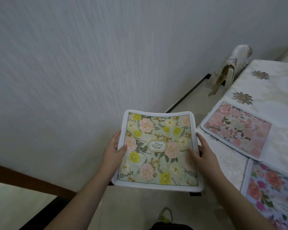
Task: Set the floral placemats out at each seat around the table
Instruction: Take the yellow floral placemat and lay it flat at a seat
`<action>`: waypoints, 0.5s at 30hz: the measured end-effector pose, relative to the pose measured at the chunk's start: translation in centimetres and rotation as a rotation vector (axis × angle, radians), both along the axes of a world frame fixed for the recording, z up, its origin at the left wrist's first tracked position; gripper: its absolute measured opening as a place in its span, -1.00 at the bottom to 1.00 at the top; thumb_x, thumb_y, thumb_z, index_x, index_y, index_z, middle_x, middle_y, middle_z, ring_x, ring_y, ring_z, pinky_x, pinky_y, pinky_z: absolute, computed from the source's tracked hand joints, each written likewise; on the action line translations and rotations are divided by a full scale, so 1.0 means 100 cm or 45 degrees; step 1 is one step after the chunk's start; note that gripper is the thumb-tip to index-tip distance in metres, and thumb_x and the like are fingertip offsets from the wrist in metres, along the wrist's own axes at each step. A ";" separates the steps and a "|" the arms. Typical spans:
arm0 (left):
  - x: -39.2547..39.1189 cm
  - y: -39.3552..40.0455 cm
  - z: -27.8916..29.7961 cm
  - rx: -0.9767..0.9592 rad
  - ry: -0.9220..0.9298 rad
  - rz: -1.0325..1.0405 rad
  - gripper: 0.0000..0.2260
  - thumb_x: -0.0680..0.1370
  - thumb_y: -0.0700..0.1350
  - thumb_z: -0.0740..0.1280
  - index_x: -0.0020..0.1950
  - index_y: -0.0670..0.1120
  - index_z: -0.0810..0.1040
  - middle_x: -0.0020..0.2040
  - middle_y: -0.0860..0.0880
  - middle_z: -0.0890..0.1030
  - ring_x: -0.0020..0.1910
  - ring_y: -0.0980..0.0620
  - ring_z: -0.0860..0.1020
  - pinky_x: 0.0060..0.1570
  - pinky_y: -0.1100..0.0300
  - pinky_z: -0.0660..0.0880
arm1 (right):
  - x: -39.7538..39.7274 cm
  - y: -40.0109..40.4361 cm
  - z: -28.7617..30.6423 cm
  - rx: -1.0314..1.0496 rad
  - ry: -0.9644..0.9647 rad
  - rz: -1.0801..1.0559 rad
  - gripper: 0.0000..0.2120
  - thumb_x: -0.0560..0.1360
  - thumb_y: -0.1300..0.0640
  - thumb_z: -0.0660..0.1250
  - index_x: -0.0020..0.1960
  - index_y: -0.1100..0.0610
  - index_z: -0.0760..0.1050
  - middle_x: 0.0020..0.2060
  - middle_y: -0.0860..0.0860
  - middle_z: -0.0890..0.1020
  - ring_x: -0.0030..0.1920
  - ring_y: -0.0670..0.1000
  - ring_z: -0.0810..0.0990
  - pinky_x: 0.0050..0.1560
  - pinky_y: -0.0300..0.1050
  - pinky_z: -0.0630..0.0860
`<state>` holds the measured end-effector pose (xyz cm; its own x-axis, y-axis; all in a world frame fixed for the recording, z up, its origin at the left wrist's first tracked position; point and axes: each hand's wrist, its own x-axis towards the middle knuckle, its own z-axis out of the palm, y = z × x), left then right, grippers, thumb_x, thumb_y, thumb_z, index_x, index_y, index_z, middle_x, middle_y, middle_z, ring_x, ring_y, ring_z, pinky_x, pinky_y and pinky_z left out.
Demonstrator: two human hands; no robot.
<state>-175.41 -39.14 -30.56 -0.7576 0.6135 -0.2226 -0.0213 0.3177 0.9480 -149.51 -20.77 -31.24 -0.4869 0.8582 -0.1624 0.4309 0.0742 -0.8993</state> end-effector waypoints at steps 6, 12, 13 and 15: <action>-0.021 0.055 0.016 0.000 0.025 0.000 -0.50 0.61 -0.19 0.34 0.48 0.20 0.36 0.06 0.07 0.70 -0.10 0.09 0.72 -0.21 0.13 0.67 | -0.024 0.060 0.006 0.026 -0.062 0.004 -0.40 0.59 0.04 0.30 0.54 -0.20 0.13 0.14 -0.09 0.65 -0.11 -0.26 0.64 -0.27 -0.38 0.49; -0.051 0.101 0.031 0.010 0.035 -0.099 -0.51 0.61 -0.20 0.35 0.47 0.17 0.37 0.06 0.12 0.70 -0.10 0.13 0.71 -0.28 0.25 0.63 | -0.048 0.104 0.026 0.081 -0.020 0.002 -0.40 0.59 0.07 0.31 0.55 -0.16 0.16 0.19 -0.08 0.62 0.00 -0.10 0.66 -0.05 -0.04 0.64; -0.061 0.110 0.035 0.008 0.049 -0.130 -0.50 0.60 -0.19 0.36 0.48 0.17 0.36 0.08 0.10 0.70 -0.08 0.12 0.71 -0.23 0.21 0.64 | -0.053 0.111 0.028 0.092 -0.010 -0.014 -0.40 0.59 0.08 0.32 0.55 -0.15 0.17 0.18 -0.08 0.62 -0.01 -0.12 0.66 -0.09 -0.10 0.64; -0.086 0.127 0.041 0.003 0.039 -0.194 -0.46 0.58 -0.17 0.40 0.49 0.19 0.34 0.05 0.05 0.72 -0.09 0.06 0.72 -0.17 0.08 0.67 | -0.065 0.123 0.031 0.116 -0.022 -0.038 -0.40 0.58 0.08 0.33 0.54 -0.15 0.19 0.16 -0.13 0.61 -0.07 -0.28 0.64 -0.22 -0.36 0.57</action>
<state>-184.02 -26.48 -26.50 -0.6621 0.7224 -0.1994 0.0559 0.3130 0.9481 -155.97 -8.50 -28.10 -0.4586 0.8840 -0.0913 0.4493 0.1420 -0.8820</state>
